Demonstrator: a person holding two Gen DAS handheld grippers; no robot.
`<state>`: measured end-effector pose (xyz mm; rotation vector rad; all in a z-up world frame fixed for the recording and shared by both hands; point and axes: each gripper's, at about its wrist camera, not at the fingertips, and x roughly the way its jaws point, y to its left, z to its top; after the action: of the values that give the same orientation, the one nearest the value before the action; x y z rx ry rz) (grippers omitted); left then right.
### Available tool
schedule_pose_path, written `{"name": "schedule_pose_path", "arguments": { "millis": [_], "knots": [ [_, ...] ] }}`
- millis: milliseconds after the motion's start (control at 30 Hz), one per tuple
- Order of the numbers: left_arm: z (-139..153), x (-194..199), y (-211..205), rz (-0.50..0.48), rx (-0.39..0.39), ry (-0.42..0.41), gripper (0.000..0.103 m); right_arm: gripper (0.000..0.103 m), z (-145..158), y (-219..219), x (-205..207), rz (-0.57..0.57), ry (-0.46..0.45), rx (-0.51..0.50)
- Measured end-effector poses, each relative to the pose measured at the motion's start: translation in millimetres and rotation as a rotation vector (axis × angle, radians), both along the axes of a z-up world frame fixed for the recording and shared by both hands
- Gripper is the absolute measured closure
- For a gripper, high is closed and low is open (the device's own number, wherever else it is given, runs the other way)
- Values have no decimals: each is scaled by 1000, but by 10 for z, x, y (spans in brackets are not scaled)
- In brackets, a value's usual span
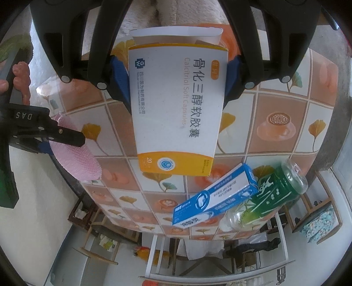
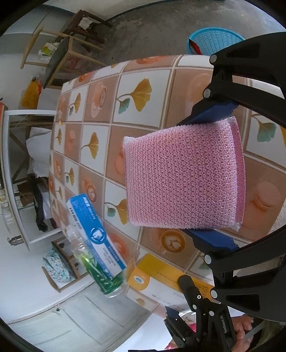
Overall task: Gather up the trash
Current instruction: 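Carry the medicine box and pink sponge toward the blue wastebasket with both tools, then open both tools over the blue wastebasket to drop the box and sponge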
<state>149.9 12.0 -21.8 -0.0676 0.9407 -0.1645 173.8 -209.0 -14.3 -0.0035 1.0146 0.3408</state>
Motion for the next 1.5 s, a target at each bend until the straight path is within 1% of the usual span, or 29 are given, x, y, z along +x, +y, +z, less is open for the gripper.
{"name": "schedule_pose_path", "arguments": {
  "millis": [200, 367, 467, 600, 700, 800, 833, 933, 1000, 1100, 1133, 1200, 1333, 1500],
  "knots": [
    [153, -72, -93, -15, -13, -37, 36, 23, 139, -163, -109, -31, -26, 31],
    [279, -128, -228, -42, -22, -61, 36, 23, 247, -402, -244, -78, -51, 68],
    [364, -137, -358, -74, -30, -74, 36, 23, 316, -622, -339, -125, -69, 91],
    [490, -131, -581, -140, -59, -89, 36, 23, 418, -977, -472, -218, -97, 116],
    [582, -75, -842, -214, -90, -90, 36, 23, 510, -1418, -647, -338, -119, 143],
    [665, 8, -1200, -307, -124, -81, 36, 23, 525, -1821, -808, -447, -118, 159],
    [687, 40, -1337, -339, -138, -72, 36, 23, 506, -2032, -895, -506, -112, 166],
    [749, 142, -1745, -427, -160, -48, 36, 23, 395, -2451, -1074, -627, -92, 191],
    [763, 211, -2017, -480, -174, -23, 36, 23, 243, -2749, -1215, -715, -62, 217],
    [686, 353, -2464, -554, -194, 53, 36, 23, -34, -3059, -1349, -808, -3, 257],
    [616, 421, -2672, -579, -200, 95, 36, 23, -113, -3121, -1371, -825, 12, 270],
    [510, 475, -2923, -601, -203, 146, 36, 23, -330, -3278, -1407, -873, 53, 289],
    [186, 608, -3516, -661, -217, 279, 36, 23, -667, -3486, -1402, -927, 106, 324],
    [-257, 785, -4133, -678, -176, 399, 36, 23, -1064, -3787, -1331, -985, 150, 422]
  ]
}}
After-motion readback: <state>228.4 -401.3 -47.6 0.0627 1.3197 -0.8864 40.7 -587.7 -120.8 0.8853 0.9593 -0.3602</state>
